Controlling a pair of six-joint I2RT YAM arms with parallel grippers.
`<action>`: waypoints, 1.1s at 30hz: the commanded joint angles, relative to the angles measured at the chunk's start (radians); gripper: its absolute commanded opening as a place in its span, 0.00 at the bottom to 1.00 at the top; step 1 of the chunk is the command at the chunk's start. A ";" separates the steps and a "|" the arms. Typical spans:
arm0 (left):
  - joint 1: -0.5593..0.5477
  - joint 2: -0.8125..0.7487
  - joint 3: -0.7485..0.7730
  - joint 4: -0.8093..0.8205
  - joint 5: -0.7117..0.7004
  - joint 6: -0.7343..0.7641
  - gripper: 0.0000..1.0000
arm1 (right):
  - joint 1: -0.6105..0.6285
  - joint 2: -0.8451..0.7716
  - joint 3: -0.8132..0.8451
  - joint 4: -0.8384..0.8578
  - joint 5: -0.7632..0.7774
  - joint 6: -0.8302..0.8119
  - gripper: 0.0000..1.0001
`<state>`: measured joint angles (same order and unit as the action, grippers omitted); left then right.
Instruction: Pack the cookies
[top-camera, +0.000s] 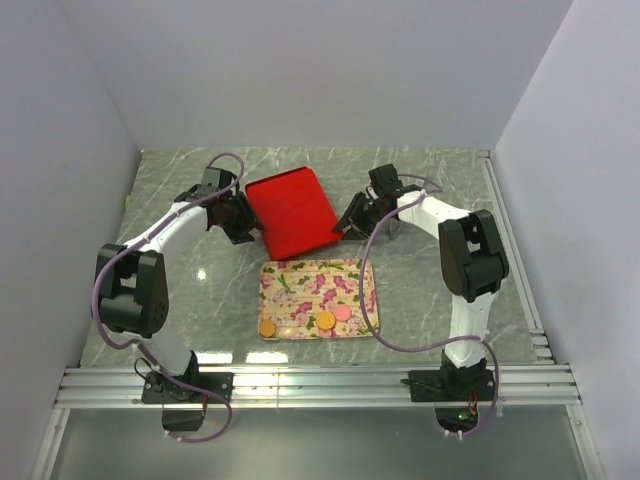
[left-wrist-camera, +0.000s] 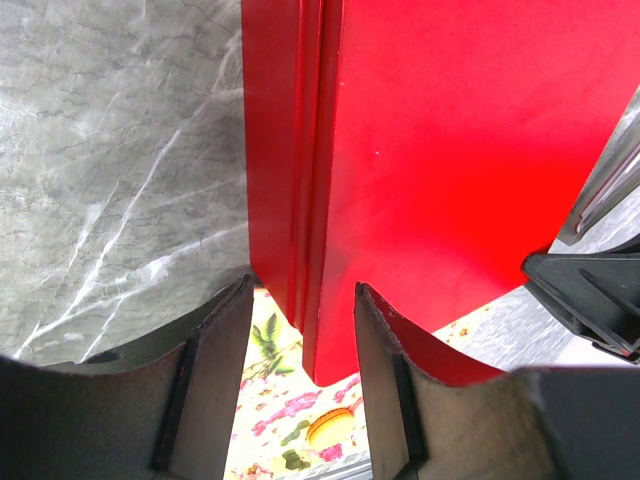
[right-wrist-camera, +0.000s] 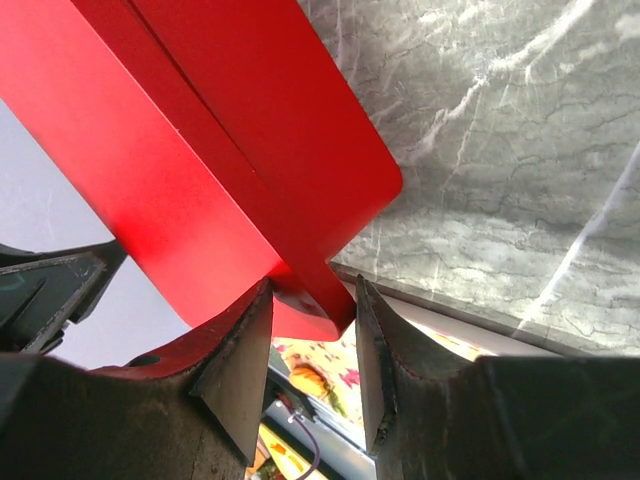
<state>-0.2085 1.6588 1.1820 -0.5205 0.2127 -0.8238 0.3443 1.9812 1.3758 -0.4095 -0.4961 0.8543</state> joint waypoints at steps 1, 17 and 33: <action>-0.003 -0.013 0.010 0.007 0.001 0.025 0.51 | 0.010 0.048 0.022 -0.084 0.067 -0.027 0.43; -0.002 0.009 0.013 0.014 -0.001 0.037 0.51 | 0.031 0.163 0.167 -0.118 0.048 -0.024 0.44; -0.002 0.088 -0.015 0.093 0.080 0.034 0.52 | 0.099 0.269 0.288 -0.133 -0.039 -0.093 0.55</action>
<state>-0.2005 1.7180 1.1820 -0.4934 0.2504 -0.7979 0.3870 2.1750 1.6489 -0.4961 -0.5591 0.8131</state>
